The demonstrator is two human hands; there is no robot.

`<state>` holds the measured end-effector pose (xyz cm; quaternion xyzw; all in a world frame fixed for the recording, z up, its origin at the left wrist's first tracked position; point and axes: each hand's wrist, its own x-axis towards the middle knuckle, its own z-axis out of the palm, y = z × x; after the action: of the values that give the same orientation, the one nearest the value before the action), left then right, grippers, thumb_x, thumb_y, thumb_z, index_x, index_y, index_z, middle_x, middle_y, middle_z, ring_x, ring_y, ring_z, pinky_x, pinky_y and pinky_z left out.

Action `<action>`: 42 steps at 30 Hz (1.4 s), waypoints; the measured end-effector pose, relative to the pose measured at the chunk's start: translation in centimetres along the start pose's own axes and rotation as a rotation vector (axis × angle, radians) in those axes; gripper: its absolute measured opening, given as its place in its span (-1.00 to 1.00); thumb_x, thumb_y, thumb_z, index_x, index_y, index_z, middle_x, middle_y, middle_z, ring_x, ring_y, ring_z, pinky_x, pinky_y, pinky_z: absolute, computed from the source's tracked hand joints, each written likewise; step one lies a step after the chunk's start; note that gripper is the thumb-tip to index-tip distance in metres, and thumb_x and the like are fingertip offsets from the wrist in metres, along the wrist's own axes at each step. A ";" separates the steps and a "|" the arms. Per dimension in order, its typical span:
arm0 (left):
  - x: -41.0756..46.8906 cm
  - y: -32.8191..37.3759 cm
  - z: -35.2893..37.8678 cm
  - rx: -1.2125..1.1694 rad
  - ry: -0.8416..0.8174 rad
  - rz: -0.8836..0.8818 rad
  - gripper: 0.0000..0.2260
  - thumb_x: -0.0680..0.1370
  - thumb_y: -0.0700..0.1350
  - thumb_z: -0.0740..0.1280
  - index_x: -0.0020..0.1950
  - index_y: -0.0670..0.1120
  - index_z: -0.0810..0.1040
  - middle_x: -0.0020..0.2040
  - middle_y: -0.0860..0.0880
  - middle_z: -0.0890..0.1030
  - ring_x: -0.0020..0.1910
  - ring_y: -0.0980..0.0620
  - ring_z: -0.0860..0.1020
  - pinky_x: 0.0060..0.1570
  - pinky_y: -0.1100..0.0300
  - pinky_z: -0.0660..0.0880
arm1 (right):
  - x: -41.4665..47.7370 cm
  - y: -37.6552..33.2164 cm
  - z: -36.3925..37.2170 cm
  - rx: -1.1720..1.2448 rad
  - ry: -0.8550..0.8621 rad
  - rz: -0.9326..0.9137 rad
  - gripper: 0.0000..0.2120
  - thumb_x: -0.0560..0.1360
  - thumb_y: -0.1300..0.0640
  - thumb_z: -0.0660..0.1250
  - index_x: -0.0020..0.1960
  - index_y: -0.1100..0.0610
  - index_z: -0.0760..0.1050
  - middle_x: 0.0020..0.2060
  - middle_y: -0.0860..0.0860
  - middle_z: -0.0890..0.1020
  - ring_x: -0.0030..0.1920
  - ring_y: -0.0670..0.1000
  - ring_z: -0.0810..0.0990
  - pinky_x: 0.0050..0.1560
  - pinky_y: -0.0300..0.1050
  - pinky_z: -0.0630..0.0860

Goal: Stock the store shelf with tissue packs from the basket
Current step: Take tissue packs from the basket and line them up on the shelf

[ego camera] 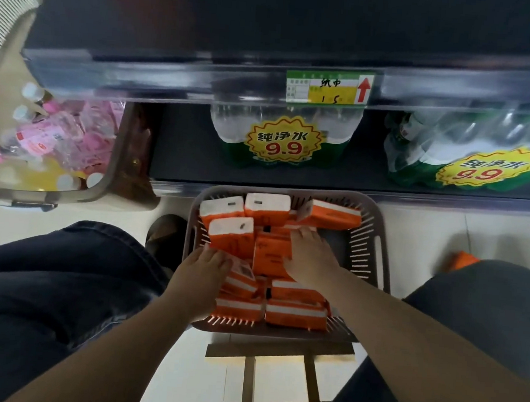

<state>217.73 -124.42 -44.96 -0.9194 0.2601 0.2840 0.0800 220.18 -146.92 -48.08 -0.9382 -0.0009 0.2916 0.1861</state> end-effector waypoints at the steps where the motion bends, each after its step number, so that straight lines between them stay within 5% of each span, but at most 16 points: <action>1: 0.1 -0.1 0.1 0.028 -0.011 0.002 -0.31 0.46 0.09 0.41 0.52 0.03 0.20 0.51 0.01 0.25 0.54 -0.06 0.12 0.52 -0.04 0.00 | 0.3 0.2 0.3 0.009 -0.016 0.014 -0.38 0.47 -0.03 0.32 0.45 0.06 0.18 0.41 0.07 0.30 0.42 0.12 0.28 0.41 0.14 0.28; 10: 1.5 -0.8 -0.5 -0.002 0.049 0.006 -0.51 0.52 0.07 0.36 0.42 0.03 0.37 0.38 0.04 0.46 0.42 0.02 0.36 0.47 0.07 0.14 | 2.7 1.9 1.8 0.018 -0.086 0.054 -0.39 0.50 0.11 0.30 0.49 0.09 0.14 0.43 0.12 0.26 0.43 0.14 0.26 0.40 0.14 0.29; 15: 2.0 -1.2 -1.3 -0.049 0.066 0.016 -0.62 0.53 0.02 0.35 0.33 0.04 0.45 0.25 0.07 0.55 0.30 0.05 0.47 0.42 0.13 0.24 | 3.0 2.1 1.6 -0.014 -0.104 0.042 -0.53 0.52 0.15 0.28 0.40 0.13 0.29 0.34 0.13 0.36 0.34 0.15 0.36 0.34 0.11 0.36; 23: 1.8 -2.1 -3.3 -0.296 0.027 -0.104 -0.86 0.52 -0.05 0.30 0.06 0.02 0.55 -0.03 0.07 0.64 -0.05 0.09 0.60 0.00 0.20 0.54 | 2.1 2.6 -1.5 0.361 -0.134 0.078 -0.80 0.54 0.03 0.27 0.16 -0.03 0.47 0.08 -0.02 0.56 0.07 -0.01 0.56 0.18 0.06 0.50; 28: 0.7 -2.7 -4.9 -0.489 -0.023 -0.189 -0.84 0.51 -0.07 0.34 0.09 0.02 0.56 -0.25 0.18 0.52 -0.25 0.22 0.51 -0.28 0.39 0.44 | 1.3 2.6 -4.4 0.349 -0.160 0.057 -0.80 0.51 0.08 0.32 0.13 0.04 0.49 0.04 -0.01 0.58 0.00 -0.03 0.56 0.09 -0.05 0.52; 33: -0.3 -3.1 -6.6 -0.712 -0.031 -0.325 -0.91 0.49 -0.09 0.37 -0.04 0.02 0.50 -0.16 0.06 0.60 -0.17 0.10 0.58 -0.28 0.32 0.47 | 0.1 2.3 -7.0 0.334 -0.108 0.028 -0.86 0.49 0.10 0.34 0.00 -0.01 0.41 -0.11 -0.06 0.53 -0.14 -0.09 0.51 -0.23 -0.21 0.41; 36: -0.9 -3.6 -7.5 -0.891 0.027 -0.415 -0.85 0.47 -0.09 0.40 0.00 0.02 0.49 -0.16 0.07 0.58 -0.16 0.12 0.55 -0.27 0.29 0.42 | -0.7 2.0 -9.0 0.386 -0.079 0.035 -0.84 0.49 0.09 0.36 0.00 -0.03 0.40 -0.06 -0.05 0.56 -0.04 -0.04 0.56 -0.04 -0.11 0.53; 42: -2.3 -4.4 -10.2 -1.233 0.212 -0.528 -0.80 0.48 -0.09 0.43 0.06 0.01 0.50 -0.10 0.06 0.57 -0.06 0.03 0.55 -0.21 0.24 0.43 | -2.6 1.3 -13.4 0.462 -0.009 -0.022 -0.73 0.48 0.07 0.36 0.16 0.04 0.43 0.03 -0.01 0.56 0.01 -0.04 0.54 -0.12 -0.20 0.44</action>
<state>223.34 -122.65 -35.20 -0.8524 -0.1761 0.2596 -0.4183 225.20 -153.11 -36.92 -0.8693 0.0551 0.2862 0.3993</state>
